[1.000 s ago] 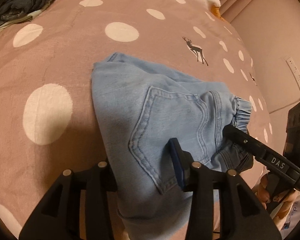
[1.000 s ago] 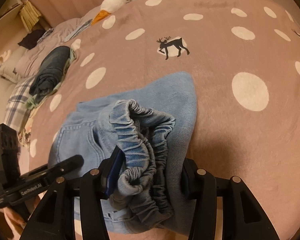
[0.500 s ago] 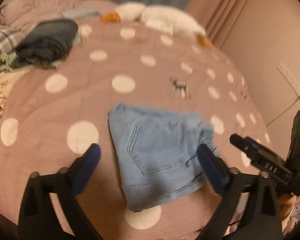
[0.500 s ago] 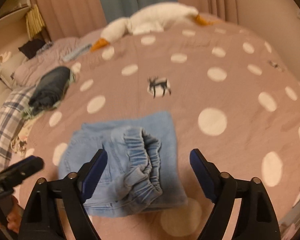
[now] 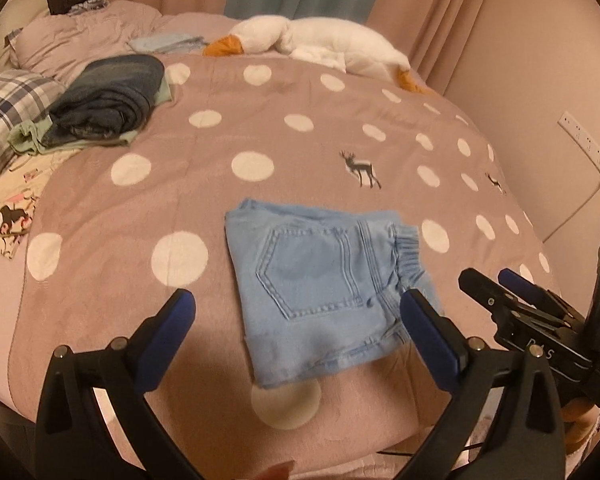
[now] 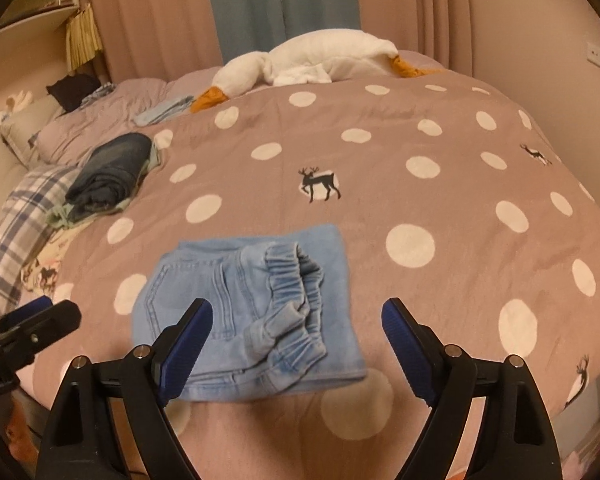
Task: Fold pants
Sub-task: 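Open both grippers and withdraw them from the folded pants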
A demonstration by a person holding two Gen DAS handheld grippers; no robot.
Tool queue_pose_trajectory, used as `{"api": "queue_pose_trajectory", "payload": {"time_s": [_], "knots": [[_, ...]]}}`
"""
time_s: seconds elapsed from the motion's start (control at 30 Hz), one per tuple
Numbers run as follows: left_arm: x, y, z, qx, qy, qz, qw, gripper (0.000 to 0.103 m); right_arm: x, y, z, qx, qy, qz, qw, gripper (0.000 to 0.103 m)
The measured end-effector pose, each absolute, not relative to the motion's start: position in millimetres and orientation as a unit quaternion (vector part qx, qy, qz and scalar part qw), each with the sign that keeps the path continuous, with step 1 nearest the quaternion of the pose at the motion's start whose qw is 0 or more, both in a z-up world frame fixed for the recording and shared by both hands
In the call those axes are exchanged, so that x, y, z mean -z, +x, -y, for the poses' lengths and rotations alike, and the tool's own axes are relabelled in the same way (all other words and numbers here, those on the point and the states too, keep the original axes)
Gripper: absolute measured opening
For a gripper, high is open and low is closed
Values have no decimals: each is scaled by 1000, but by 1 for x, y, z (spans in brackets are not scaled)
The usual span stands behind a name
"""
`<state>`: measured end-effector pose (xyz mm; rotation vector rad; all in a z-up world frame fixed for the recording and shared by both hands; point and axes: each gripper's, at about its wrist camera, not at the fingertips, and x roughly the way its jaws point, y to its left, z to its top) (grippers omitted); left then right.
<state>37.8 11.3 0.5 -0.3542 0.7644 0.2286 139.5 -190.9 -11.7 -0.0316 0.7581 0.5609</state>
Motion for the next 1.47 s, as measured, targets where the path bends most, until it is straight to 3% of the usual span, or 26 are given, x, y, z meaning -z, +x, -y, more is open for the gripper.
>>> {"api": "queue_pose_trajectory", "payload": {"time_s": [0.4, 1.47], "knots": [[12, 38, -6, -94, -183, -407, 890, 102, 16, 132, 186, -269, -31, -369, 889, 86], [12, 24, -5, -106, -175, -398, 894, 102, 12, 124, 180, -272, -43, -366, 889, 86]]}}
